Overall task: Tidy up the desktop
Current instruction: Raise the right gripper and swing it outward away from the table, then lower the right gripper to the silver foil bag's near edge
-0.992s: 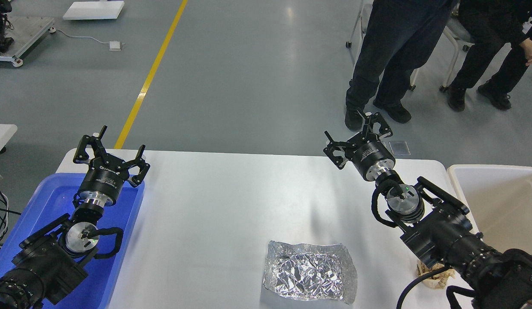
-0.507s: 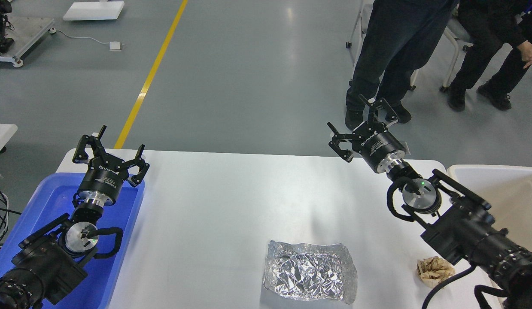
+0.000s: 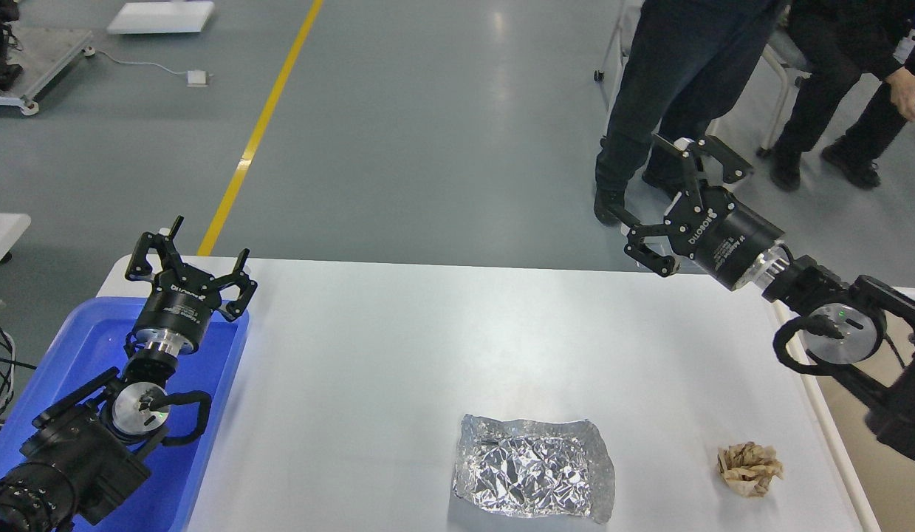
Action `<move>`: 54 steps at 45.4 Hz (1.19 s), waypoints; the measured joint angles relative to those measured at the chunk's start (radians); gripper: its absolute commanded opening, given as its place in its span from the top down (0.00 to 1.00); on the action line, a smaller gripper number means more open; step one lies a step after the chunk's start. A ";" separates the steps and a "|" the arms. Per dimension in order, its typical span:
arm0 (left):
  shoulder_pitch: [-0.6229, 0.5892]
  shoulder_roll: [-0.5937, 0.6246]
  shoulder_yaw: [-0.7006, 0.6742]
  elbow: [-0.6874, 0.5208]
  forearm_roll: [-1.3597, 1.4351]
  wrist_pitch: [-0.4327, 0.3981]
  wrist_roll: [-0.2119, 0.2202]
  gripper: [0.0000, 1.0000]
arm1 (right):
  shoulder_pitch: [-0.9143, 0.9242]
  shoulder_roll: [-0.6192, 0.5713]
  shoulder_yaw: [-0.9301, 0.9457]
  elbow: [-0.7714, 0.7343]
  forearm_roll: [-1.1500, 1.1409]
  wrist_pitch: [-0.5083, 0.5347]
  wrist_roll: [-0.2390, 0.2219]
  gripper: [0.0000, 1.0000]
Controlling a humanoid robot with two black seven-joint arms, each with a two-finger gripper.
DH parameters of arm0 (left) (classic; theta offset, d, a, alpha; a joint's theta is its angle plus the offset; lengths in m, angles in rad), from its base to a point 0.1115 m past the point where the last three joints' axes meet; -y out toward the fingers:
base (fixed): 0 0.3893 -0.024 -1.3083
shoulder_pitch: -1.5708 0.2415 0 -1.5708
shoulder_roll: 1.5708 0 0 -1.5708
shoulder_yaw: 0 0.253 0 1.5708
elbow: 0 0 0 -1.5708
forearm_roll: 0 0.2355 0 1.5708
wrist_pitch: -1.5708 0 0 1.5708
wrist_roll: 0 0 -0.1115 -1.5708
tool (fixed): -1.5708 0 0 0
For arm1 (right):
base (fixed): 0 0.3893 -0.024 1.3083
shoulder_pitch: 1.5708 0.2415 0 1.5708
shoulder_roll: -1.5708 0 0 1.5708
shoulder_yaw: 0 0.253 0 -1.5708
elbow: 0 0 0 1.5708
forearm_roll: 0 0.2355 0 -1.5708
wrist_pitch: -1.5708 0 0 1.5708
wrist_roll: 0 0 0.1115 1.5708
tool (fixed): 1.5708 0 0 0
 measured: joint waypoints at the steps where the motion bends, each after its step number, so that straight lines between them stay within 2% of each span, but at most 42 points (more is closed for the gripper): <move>1: 0.000 0.000 0.000 0.000 0.000 0.000 0.000 0.00 | -0.003 -0.017 -0.005 0.024 -0.022 -0.001 0.000 0.00; 8: 0.000 0.000 0.000 0.000 0.000 0.000 0.000 0.00 | -0.015 -0.094 -0.048 0.148 -0.157 -0.019 0.000 0.00; 16: 0.000 0.000 0.000 0.000 0.000 0.000 0.000 0.00 | -0.024 -0.131 -0.117 0.220 -0.363 -0.054 0.010 0.00; 19: 0.000 0.000 0.000 0.000 0.000 0.000 0.000 0.00 | -0.031 -0.137 -0.153 0.235 -0.465 -0.069 0.036 0.00; 21: 0.000 0.000 0.000 0.000 0.000 0.000 0.000 0.00 | -0.043 -0.142 -0.191 0.245 -0.574 -0.087 0.073 0.00; 27: 0.000 0.000 0.000 0.000 0.000 0.001 0.000 0.00 | -0.076 -0.147 -0.253 0.255 -0.781 -0.138 0.127 0.00; 37: 0.000 0.000 0.000 0.000 0.000 0.001 0.000 0.00 | -0.158 -0.123 -0.311 0.220 -1.090 -0.248 0.181 0.00; 54: 0.000 0.000 0.000 0.000 0.000 0.001 0.000 0.00 | -0.221 -0.025 -0.336 0.070 -1.292 -0.368 0.208 0.00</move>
